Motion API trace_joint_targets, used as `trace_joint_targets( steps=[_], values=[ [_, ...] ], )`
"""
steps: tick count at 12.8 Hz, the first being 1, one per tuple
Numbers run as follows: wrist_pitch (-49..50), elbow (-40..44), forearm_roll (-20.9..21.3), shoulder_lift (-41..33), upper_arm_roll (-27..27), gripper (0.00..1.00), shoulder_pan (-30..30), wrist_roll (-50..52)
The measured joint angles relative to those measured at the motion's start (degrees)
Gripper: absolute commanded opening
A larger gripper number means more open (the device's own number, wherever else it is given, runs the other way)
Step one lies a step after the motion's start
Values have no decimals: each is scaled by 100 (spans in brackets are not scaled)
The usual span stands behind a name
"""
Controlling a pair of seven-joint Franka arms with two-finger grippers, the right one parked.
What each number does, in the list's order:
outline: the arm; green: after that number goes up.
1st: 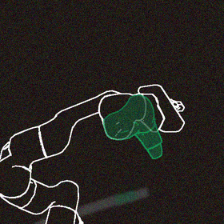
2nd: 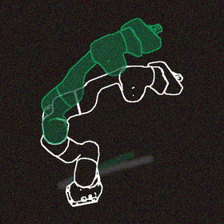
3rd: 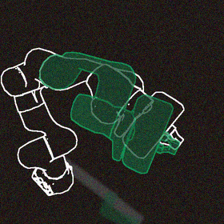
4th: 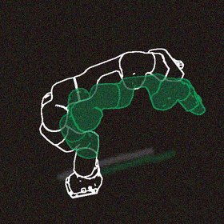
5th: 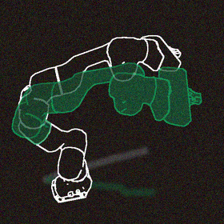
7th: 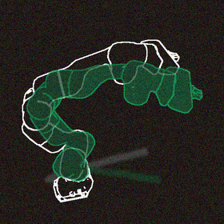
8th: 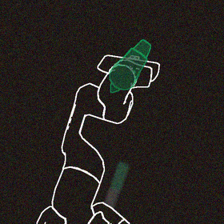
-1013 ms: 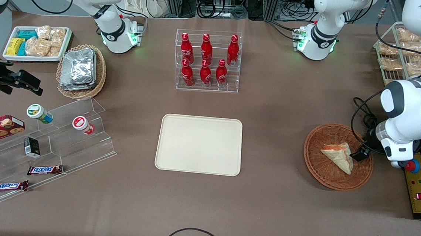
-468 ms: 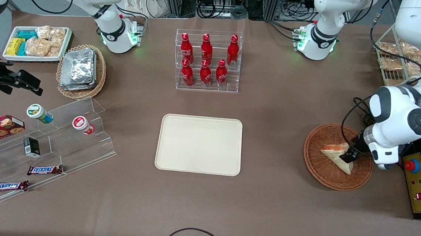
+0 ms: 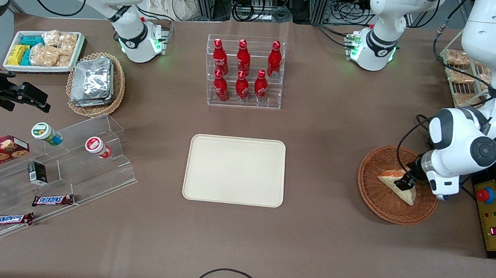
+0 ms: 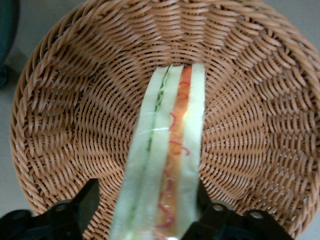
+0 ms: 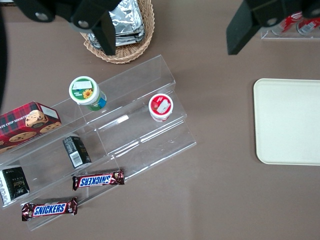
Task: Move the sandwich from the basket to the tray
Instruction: 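Lower the open left gripper and close it on the sandwich's wrapped edge, then lift the sandwich with the left gripper and carry it toward the beige tray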
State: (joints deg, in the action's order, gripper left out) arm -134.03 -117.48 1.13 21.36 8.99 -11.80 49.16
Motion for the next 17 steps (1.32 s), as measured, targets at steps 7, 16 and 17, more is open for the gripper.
trace_joint_targets(
  steps=[7,16,17],
  values=[
    [2086,1542,2,-24,63,0,240,-21],
    [3645,3525,-7,142,252,0,2302,-1239],
    [3609,3634,-9,361,259,0,2540,-1290]
  ],
)
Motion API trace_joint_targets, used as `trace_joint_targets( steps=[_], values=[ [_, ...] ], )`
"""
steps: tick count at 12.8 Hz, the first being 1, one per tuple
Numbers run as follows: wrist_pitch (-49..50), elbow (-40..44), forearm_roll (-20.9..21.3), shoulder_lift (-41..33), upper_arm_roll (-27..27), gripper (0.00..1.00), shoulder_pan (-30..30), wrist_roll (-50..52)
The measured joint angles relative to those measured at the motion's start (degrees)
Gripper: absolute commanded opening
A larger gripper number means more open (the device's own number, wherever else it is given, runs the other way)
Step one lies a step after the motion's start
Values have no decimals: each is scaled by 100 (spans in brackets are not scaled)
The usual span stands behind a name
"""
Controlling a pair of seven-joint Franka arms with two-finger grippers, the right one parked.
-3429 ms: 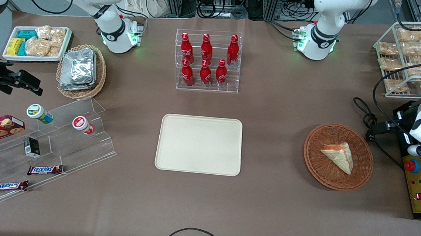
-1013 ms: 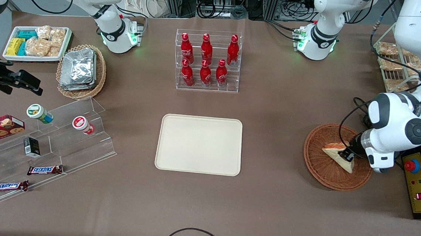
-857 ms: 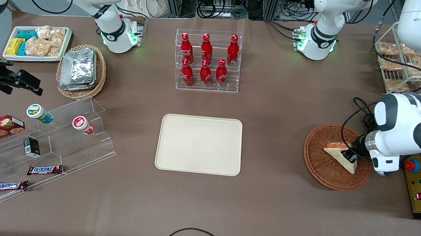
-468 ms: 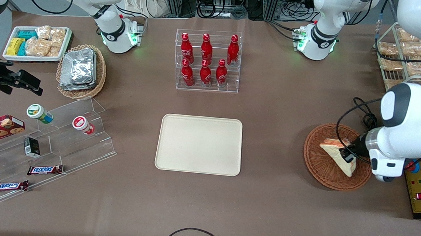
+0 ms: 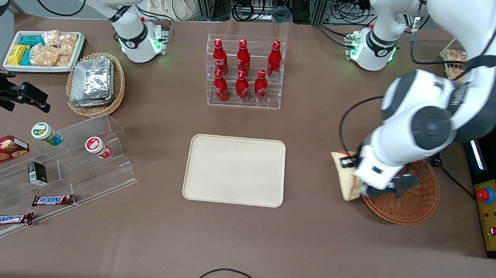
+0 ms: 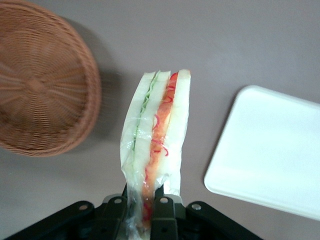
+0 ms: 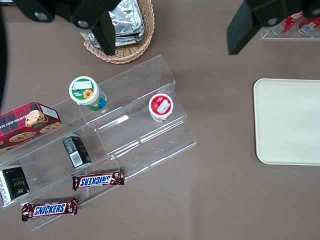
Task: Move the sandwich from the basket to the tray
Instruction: 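Lift the sandwich with the left gripper and carry it toward the beige tray, then lower the sandwich onto the tray and open the left gripper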
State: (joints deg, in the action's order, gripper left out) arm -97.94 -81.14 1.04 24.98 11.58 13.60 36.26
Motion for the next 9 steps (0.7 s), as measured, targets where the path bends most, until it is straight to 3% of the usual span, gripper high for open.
trace_joint_targets(
  steps=[5,8,9],
  values=[
    [-1161,734,3,1715,-12,0,1121,1],
    [-1370,829,7,2252,-20,0,1419,128],
    [-1370,828,9,2332,-27,11,1460,135]
  ],
)
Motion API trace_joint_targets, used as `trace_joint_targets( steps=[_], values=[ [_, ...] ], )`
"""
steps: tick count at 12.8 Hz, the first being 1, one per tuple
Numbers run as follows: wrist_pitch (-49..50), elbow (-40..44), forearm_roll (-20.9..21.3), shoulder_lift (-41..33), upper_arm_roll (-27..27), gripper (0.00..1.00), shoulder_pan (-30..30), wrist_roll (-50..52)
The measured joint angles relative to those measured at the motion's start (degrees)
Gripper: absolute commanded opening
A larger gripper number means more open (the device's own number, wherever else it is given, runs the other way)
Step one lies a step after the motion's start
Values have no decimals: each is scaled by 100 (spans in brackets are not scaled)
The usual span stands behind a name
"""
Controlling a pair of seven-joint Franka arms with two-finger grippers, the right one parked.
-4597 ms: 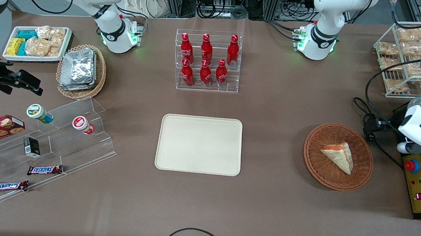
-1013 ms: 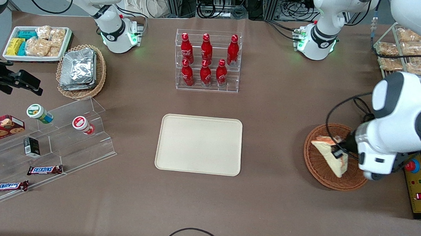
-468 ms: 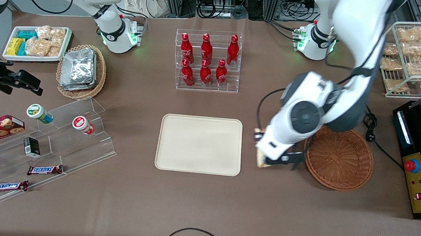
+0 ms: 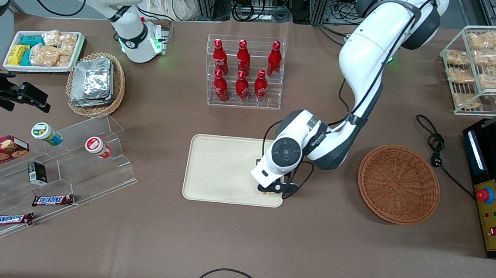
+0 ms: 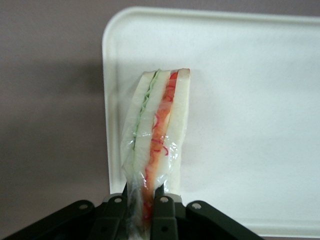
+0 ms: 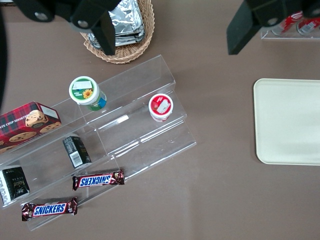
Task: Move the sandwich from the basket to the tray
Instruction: 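Lower the sandwich onto the tray and open the left gripper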
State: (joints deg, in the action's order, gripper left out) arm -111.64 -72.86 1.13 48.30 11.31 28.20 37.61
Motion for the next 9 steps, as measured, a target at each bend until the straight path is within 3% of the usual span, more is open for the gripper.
trace_joint_targets(
  steps=[1,2,7,9],
  values=[
    [0,0,3,42,-4,81,35,19],
    [0,3,7,41,-11,100,54,55],
    [127,65,29,-143,-75,100,46,352],
    [390,-56,446,-441,-85,100,46,642]
  ],
)
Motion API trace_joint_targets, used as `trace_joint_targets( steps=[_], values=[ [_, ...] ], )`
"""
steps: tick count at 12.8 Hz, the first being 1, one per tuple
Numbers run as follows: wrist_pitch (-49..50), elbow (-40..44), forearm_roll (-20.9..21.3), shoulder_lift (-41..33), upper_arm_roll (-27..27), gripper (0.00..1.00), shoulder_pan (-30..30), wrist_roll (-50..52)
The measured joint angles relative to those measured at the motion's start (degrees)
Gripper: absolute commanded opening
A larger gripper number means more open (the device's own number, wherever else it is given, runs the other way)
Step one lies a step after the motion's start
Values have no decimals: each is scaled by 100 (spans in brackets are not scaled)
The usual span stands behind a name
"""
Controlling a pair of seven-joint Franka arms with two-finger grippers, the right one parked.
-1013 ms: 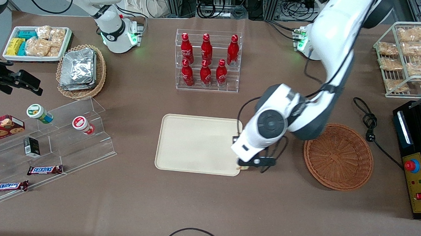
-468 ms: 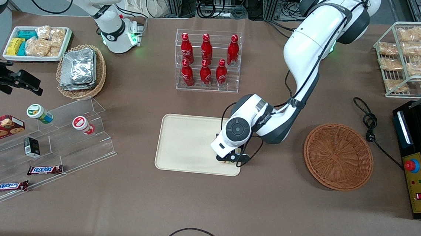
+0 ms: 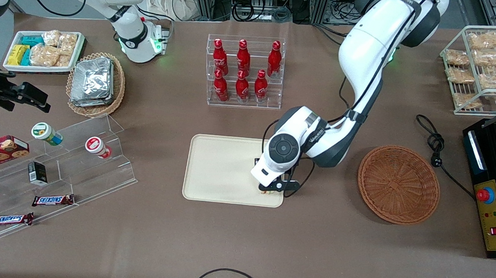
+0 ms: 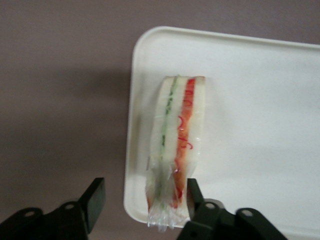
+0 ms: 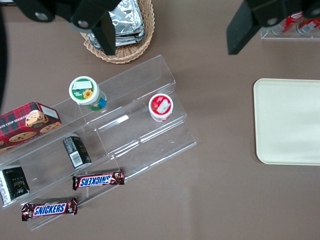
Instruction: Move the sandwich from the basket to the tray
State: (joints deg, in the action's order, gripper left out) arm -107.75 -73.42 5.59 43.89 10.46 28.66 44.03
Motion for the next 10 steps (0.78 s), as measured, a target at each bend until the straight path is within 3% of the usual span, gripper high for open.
trace_joint_targets(
  steps=[3,10],
  values=[
    [143,-833,341,-816,-29,100,-119,156],
    [145,-2804,359,-2687,-67,100,-1175,-784]
  ],
)
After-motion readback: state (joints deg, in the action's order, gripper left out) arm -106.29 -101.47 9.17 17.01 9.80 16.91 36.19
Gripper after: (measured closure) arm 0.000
